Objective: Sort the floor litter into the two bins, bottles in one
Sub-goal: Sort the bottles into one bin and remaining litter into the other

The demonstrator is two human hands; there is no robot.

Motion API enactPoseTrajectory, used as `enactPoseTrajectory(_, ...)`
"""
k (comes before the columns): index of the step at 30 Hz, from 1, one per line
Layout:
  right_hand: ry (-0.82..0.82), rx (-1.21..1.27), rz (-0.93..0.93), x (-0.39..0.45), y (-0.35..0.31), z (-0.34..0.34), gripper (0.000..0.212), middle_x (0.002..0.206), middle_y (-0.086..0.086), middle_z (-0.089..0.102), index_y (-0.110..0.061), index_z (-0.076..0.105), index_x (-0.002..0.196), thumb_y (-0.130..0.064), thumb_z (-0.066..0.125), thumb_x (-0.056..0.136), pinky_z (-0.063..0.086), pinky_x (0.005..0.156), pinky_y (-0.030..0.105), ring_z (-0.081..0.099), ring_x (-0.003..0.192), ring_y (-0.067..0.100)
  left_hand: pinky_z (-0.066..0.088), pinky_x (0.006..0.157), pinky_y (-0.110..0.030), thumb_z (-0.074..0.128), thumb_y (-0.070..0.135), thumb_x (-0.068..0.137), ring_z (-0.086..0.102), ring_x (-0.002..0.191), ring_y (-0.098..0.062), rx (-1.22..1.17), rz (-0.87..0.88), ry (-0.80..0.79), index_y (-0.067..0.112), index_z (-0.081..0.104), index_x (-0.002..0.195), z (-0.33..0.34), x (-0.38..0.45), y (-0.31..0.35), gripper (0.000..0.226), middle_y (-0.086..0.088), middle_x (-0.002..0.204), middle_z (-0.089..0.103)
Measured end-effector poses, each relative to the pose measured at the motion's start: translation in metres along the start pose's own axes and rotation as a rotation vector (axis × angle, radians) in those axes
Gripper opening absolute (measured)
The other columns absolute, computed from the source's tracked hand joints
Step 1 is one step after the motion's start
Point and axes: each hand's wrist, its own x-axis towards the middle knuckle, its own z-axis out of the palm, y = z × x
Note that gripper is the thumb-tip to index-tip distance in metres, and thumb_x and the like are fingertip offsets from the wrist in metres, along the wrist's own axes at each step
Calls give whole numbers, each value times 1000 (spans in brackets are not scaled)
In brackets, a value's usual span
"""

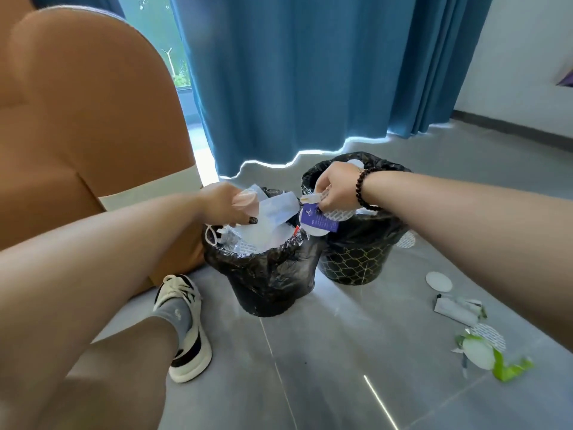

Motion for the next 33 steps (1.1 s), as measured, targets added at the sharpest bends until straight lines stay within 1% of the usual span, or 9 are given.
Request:
enactPoseTrajectory(3, 17, 53, -64, 13, -4, 6, 10, 66, -10, 55, -24, 62, 71, -20, 69, 78, 41, 65, 23, 54, 75, 16, 41, 44, -17, 73, 25, 83, 52, 50, -10, -108, -45, 63, 16, 53, 67, -12, 9, -6, 28, -1, 64, 58)
enactPoseTrajectory(7, 76, 239, -121, 20, -9, 19, 8, 79, -2, 65, -26, 66, 76, -20, 71, 78, 48, 72, 25, 58, 81, 16, 47, 52, -27, 68, 25, 81, 58, 72, -22, -192, -137, 95, 11, 51, 97, -16, 15, -17, 28, -12, 87, 59)
enactPoseTrajectory(12, 141, 208, -215, 28, -22, 34, 10, 82, -5, 56, -23, 63, 81, -20, 72, 79, 39, 72, 22, 53, 84, 16, 42, 49, -27, 58, 8, 84, 55, 77, -25, -322, -181, 74, 8, 35, 120, -11, 17, -29, 42, -17, 101, 51)
enactPoseTrajectory(15, 82, 130, -223, 30, -24, 45, 14, 88, -3, 54, -15, 67, 95, -20, 69, 82, 37, 75, 21, 51, 87, 16, 44, 58, -26, 64, 19, 80, 55, 80, -21, -349, -118, 17, 10, 47, 114, -9, 15, -32, 40, -13, 101, 54)
enactPoseTrajectory(18, 52, 125, -203, 31, -24, 47, 15, 89, -2, 58, -14, 68, 96, -21, 69, 83, 39, 77, 22, 55, 90, 18, 47, 52, -22, 67, 23, 84, 56, 73, -18, -416, -103, 25, 11, 52, 101, -8, 13, -31, 26, -9, 90, 56)
enactPoseTrajectory(21, 73, 126, -169, 34, -18, 40, 15, 91, 4, 63, -11, 68, 93, -22, 70, 83, 44, 81, 25, 58, 95, 22, 48, 48, -22, 62, 28, 92, 58, 70, -19, -508, -137, 73, 6, 49, 110, -6, 14, -33, 31, -8, 89, 56)
enactPoseTrajectory(25, 53, 171, -128, 37, -7, 32, 18, 78, 9, 59, -7, 66, 81, -24, 72, 81, 44, 74, 29, 52, 79, 21, 45, 58, -30, 62, 35, 91, 53, 74, -19, -420, -118, 139, 7, 48, 110, -4, 17, -34, 36, -11, 90, 53)
enactPoseTrajectory(28, 62, 211, -121, 39, -7, 29, 14, 89, 14, 69, -11, 72, 84, -25, 73, 80, 51, 83, 34, 61, 85, 28, 46, 72, -33, 65, 32, 89, 52, 91, -20, -318, -107, 146, 11, 45, 118, 2, 16, -34, 41, -6, 103, 53)
enactPoseTrajectory(33, 216, 390, -97, 41, -17, 25, 9, 83, 4, 71, -22, 70, 70, -22, 72, 78, 53, 70, 27, 63, 75, 19, 42, 63, -26, 73, 31, 81, 54, 92, -20, -62, -60, 203, 14, 62, 100, 6, 15, -37, 27, -4, 104, 60)
